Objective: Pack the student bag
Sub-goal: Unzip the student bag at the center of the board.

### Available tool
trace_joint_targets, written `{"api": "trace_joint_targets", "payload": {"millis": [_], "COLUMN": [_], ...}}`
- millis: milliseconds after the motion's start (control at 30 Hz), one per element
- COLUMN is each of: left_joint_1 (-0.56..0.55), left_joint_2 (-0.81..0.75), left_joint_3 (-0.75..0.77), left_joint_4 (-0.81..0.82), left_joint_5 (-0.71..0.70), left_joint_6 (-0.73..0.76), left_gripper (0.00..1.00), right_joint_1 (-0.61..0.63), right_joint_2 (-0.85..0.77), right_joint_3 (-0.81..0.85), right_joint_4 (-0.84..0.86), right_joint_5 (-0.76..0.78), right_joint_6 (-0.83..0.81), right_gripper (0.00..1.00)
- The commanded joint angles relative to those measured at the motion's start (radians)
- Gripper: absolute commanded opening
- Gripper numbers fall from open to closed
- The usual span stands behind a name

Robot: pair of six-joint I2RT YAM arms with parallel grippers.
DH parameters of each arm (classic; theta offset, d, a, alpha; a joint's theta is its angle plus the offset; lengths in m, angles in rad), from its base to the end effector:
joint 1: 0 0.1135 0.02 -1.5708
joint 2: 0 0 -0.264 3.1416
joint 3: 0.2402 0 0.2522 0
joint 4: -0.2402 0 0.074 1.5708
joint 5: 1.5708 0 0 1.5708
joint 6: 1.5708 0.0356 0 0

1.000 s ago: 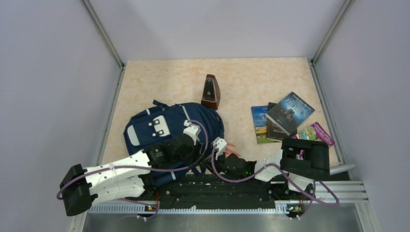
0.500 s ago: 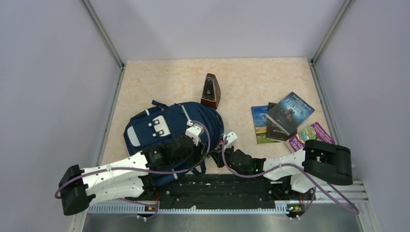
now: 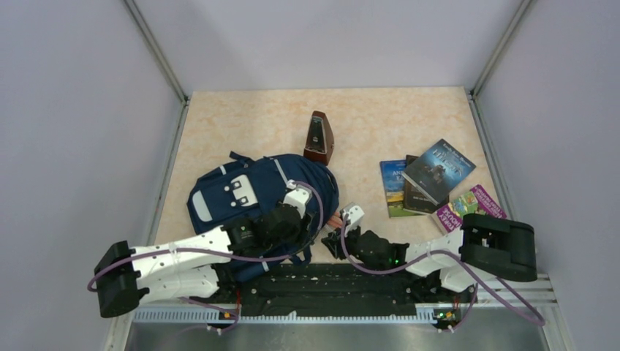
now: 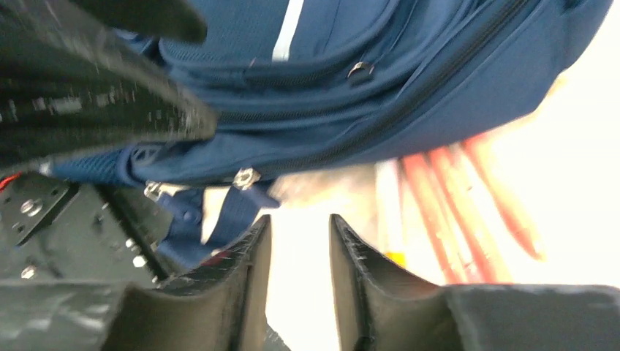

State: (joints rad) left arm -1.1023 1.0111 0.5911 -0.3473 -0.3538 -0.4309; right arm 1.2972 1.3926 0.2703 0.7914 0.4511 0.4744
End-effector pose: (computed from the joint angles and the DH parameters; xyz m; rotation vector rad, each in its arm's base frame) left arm 0.1037 -0.1776 0.2176 0.5936 2.2322 -0.3822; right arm 0.0781 0.2209 0.1442 -0.4793 1.8847 0.7823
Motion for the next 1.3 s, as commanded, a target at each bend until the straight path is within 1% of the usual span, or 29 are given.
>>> {"api": "trace_joint_targets", "payload": {"millis": [0, 33, 100, 200, 267, 433, 500, 600, 667, 733, 800, 867, 900, 1100, 1200, 1267], "left_joint_1": [-0.005, -0.004, -0.004, -0.002, -0.003, -0.001, -0.002, -0.001, -0.001, 0.001, 0.000, 0.001, 0.002, 0.002, 0.002, 0.001], "left_joint_2": [-0.068, -0.078, -0.096, -0.114, -0.128, -0.166, -0.175, -0.183, -0.186, -0.186, -0.186, -0.184, -0.183, -0.167, -0.125, -0.080], "left_joint_3": [0.008, -0.003, -0.014, -0.009, -0.004, -0.007, -0.010, -0.011, -0.006, -0.005, -0.004, -0.009, -0.014, -0.052, -0.061, -0.041], "left_joint_4": [0.052, 0.067, 0.076, 0.039, 0.013, -0.014, -0.018, -0.023, -0.026, -0.027, -0.026, -0.022, -0.018, 0.042, 0.093, 0.091], "left_joint_5": [-0.064, -0.065, -0.081, -0.113, -0.126, -0.124, -0.121, -0.125, -0.125, -0.124, -0.122, -0.119, -0.118, -0.066, 0.001, 0.042], "left_joint_6": [-0.062, -0.068, -0.078, -0.098, -0.109, -0.128, -0.130, -0.128, -0.121, -0.115, -0.107, -0.097, -0.089, -0.030, 0.056, 0.070], "left_gripper": [0.64, 0.64, 0.64, 0.65, 0.66, 0.68, 0.69, 0.69, 0.70, 0.70, 0.71, 0.71, 0.71, 0.72, 0.72, 0.73], "right_joint_1": [-0.007, -0.006, -0.006, 0.010, 0.038, 0.060, 0.061, 0.061, 0.061, 0.061, 0.062, 0.061, 0.062, 0.048, -0.001, -0.028], "right_joint_2": [0.006, 0.030, 0.089, 0.172, 0.225, 0.313, 0.340, 0.381, 0.393, 0.395, 0.384, 0.358, 0.341, 0.210, 0.157, 0.126], "right_joint_3": [-0.039, -0.040, -0.026, 0.038, 0.078, 0.157, 0.195, 0.247, 0.259, 0.255, 0.243, 0.233, 0.233, 0.236, 0.248, 0.248], "right_joint_4": [0.162, 0.192, 0.248, 0.254, 0.251, 0.213, 0.169, 0.075, 0.045, 0.039, 0.041, 0.048, 0.041, -0.101, -0.188, -0.212], "right_joint_5": [-0.159, -0.157, -0.161, -0.147, -0.112, 0.007, 0.042, 0.121, 0.149, 0.167, 0.178, 0.170, 0.165, 0.144, 0.053, -0.026], "right_joint_6": [-0.047, -0.055, -0.095, -0.148, -0.170, -0.146, -0.145, -0.132, -0.131, -0.122, -0.119, -0.130, -0.140, -0.144, -0.125, -0.128], "right_gripper": [0.42, 0.48, 0.54, 0.67, 0.69, 0.66, 0.63, 0.52, 0.46, 0.37, 0.16, 0.03, 0.00, 0.00, 0.00, 0.00]}}
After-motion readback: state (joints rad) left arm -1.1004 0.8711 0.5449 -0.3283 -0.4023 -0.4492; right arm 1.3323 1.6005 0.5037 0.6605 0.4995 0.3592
